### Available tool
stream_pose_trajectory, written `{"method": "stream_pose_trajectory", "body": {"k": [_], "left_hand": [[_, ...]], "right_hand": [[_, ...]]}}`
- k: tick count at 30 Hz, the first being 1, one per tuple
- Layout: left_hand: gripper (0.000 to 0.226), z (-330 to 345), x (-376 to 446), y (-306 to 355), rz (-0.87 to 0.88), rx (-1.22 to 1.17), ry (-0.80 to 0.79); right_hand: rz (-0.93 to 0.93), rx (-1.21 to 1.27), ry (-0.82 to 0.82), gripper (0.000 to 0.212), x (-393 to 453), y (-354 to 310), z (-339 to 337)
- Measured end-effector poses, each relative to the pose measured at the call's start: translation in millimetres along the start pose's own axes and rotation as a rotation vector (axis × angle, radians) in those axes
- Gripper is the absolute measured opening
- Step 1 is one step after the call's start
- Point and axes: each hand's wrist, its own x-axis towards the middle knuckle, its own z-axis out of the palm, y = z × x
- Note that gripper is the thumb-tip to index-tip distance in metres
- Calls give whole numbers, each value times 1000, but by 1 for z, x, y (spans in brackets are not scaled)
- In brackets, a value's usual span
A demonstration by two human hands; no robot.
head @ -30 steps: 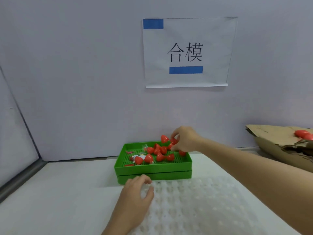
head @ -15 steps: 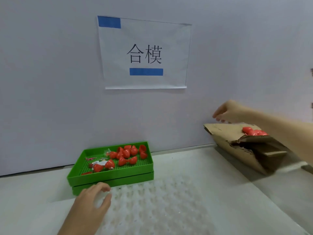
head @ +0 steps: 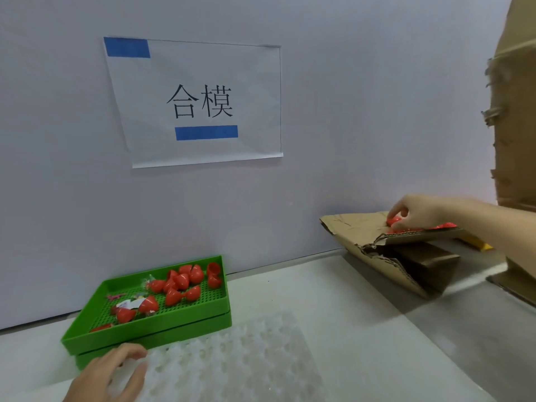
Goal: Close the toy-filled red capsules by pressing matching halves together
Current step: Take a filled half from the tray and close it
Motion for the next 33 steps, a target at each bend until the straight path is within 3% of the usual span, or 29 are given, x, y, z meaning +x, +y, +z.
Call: {"method": "stream_pose_trajectory", "body": {"k": [7,10,16,20,24,28,31,33], "left_hand": [[75,4,3,-6,2,24,18],[72,4,3,-6,7,11,15],[43,4,2,-6,-39,-16,-7],[43,3,1,-4,-7,-40,-15],[23,1,-2,-6,-12,-41,-39],[13,-1,-3,-7,-23,-35,-41],[11,-3,-4,-7,-25,-34,-48],[13,-4,-4,-6,-35,-47,-42]], "right_hand": [[-162,-407,-5,15,20,-12,6],[-214,-441,45,4,21,-16,4],[-185,-362,90,17,17,-12,1],[-184,-309,163,23,8,-22,-10],[-364,156,403,24,-12,-100,-24],[-550,578,203,28,-43,-213,-12],[-587,667,44,18,-51,-287,17],[-566,625,-89,30,-53,-322,38]]}}
